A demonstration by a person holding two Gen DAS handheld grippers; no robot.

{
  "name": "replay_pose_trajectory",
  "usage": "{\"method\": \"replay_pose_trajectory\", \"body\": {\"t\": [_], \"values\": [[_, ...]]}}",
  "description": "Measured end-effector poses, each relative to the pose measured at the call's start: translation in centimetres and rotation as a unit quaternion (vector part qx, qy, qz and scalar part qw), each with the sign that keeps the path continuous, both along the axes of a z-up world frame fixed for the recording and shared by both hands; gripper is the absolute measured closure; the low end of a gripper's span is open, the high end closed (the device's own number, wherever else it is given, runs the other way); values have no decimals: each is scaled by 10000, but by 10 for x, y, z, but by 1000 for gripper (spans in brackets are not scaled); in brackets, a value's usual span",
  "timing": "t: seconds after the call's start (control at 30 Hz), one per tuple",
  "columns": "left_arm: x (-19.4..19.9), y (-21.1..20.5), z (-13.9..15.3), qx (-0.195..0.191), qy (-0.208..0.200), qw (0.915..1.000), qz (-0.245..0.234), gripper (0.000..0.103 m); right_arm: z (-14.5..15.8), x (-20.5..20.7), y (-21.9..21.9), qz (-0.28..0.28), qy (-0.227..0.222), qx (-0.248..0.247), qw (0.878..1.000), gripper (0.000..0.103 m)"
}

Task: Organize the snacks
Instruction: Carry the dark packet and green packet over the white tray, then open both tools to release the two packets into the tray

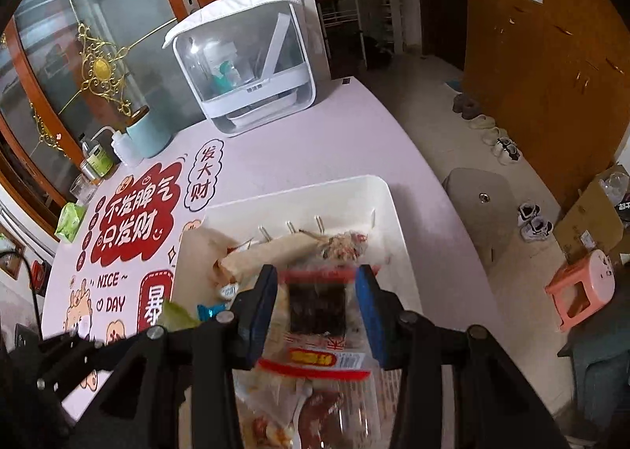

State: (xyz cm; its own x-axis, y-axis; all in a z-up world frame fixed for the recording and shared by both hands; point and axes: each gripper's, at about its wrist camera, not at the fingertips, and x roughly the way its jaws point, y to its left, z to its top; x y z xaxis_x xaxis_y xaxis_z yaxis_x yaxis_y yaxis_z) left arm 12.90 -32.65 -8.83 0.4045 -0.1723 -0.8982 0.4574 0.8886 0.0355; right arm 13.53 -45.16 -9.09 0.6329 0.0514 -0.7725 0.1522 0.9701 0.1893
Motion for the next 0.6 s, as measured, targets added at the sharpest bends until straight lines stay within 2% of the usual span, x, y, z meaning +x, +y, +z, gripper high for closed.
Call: {"method": "replay_pose_trajectory", "body": {"t": [0.07,0.13,0.17,0.2,0.27,0.43,0.6], "values": [[2,0,-2,10,25,10000,41,63,-4,9,-3,8,63,138,9999,61],[2,-1,-3,5,24,10000,80,42,-10,18,-4,12,230,278,9993,61],[1,-1,-2,1,-29,9999,119,25,-13,20,-4,13,290,322,9991,61],[0,-1,0,-12,-97,9998,152,19,-16,22,-4,10,332,343,9989,61],[-2,0,3,-56,-180,9997,167,19,-19,20,-2,23,337,344,9988,60],[-4,-1,-2,-29,29,9999,167,19,-25,12,4,76,386,346,9986,60],[-13,6,-1,57,-77,9995,306,19,-27,4,6,54,370,396,9985,60]]}}
